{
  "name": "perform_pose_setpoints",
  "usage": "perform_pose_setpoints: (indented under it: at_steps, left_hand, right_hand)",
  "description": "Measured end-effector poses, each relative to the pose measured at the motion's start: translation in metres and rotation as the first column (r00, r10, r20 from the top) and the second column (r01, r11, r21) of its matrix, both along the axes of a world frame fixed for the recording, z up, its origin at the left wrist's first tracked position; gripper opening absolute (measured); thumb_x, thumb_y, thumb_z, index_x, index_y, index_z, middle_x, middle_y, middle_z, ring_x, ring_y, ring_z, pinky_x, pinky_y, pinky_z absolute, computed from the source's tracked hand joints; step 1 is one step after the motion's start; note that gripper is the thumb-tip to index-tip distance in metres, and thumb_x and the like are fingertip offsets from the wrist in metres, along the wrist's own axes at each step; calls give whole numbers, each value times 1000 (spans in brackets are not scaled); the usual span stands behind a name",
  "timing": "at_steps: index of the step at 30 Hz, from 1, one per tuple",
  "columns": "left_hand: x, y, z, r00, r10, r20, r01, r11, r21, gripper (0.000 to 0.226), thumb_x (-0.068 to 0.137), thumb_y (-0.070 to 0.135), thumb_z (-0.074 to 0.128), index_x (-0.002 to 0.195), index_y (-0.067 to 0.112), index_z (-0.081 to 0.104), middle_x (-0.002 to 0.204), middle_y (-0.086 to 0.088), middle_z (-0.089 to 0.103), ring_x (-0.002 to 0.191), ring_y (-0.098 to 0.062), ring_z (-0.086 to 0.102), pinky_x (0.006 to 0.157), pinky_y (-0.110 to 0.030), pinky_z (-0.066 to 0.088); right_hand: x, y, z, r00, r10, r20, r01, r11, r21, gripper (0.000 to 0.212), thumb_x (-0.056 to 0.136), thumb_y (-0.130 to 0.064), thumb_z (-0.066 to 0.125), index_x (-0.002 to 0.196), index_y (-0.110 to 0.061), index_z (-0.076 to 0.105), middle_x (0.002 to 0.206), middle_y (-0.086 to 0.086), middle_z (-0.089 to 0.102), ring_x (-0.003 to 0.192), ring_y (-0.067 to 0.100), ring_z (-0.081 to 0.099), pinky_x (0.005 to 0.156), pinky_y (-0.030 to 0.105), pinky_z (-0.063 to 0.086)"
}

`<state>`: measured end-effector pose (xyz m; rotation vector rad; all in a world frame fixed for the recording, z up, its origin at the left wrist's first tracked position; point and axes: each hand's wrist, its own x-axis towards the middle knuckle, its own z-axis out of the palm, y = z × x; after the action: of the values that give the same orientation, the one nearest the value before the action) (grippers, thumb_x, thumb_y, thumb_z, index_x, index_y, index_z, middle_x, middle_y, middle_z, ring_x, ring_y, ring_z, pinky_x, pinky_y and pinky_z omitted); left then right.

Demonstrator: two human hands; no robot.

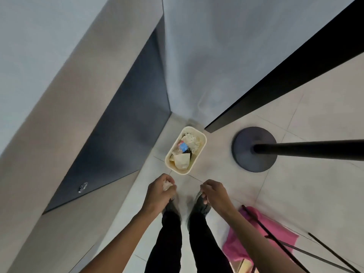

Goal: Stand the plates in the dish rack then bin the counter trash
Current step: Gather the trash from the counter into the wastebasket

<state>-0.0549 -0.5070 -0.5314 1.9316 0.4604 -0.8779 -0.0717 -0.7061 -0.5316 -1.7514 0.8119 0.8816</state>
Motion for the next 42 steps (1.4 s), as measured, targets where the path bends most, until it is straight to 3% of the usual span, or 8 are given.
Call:
perform_pose_setpoints:
  at_steps: [4,9,16,20,26,29,34,42]
  left_hand:
    - [9,-4,-63,994,-110,28,108,993,54,12,89,13,66,94,20,58,97,6,63,93,-14,59,75,-27,51]
    - [22,-11,-136,982,-181,57,173,978,117,18,87,10,68,99,17,57,105,2,61,99,-14,54,75,-22,36]
    - [47,-19,-225,948,-269,169,238,954,183,29,89,15,69,116,12,58,121,-5,56,108,-20,54,87,-23,38]
    - [52,-18,-249,929,-345,132,319,929,186,46,88,17,71,131,11,56,137,-5,46,122,-25,50,101,-30,41]
    - [53,-13,-258,929,-353,111,334,929,160,43,86,10,71,128,11,60,134,-7,54,119,-25,55,94,-24,41]
    - [41,-3,-261,866,-498,51,483,858,176,43,89,11,66,131,12,58,139,-5,53,126,-22,52,97,-23,39]
    - [21,2,-267,629,-777,-17,756,607,245,49,94,17,57,142,17,48,156,2,33,146,-13,23,108,-36,39]
    - [14,0,-269,632,-775,1,749,611,255,47,96,16,52,142,17,47,159,3,27,149,-11,13,110,-37,37]
  right_hand:
    - [-2,-4,-50,999,-18,-35,18,1000,4,23,87,-3,52,66,-10,60,59,7,58,43,15,50,42,18,36]
    - [-11,-7,-106,997,-27,-75,28,1000,3,22,84,-2,52,65,-8,60,60,9,57,41,14,48,39,16,33]
    - [-19,-15,-167,993,50,-106,-53,998,-17,20,82,-3,53,66,-9,62,61,9,58,46,18,50,41,16,34]
    - [-13,-17,-184,988,110,-107,-113,993,-24,22,86,-13,54,65,-17,60,61,3,61,49,18,54,53,22,41]
    - [13,-9,-199,981,173,-90,-174,985,-13,18,88,-15,52,73,-11,61,65,4,63,57,20,57,54,26,42]
    - [34,-2,-209,964,264,15,-264,964,-35,18,91,-17,54,74,-18,60,68,-1,61,66,21,57,65,33,47]
    - [73,7,-237,867,445,224,-412,894,-178,11,92,-15,58,98,-6,62,94,7,63,85,25,56,65,27,31]
    - [106,4,-278,802,588,108,-527,780,-339,57,88,-16,59,141,-10,36,135,18,40,121,39,44,95,41,42]
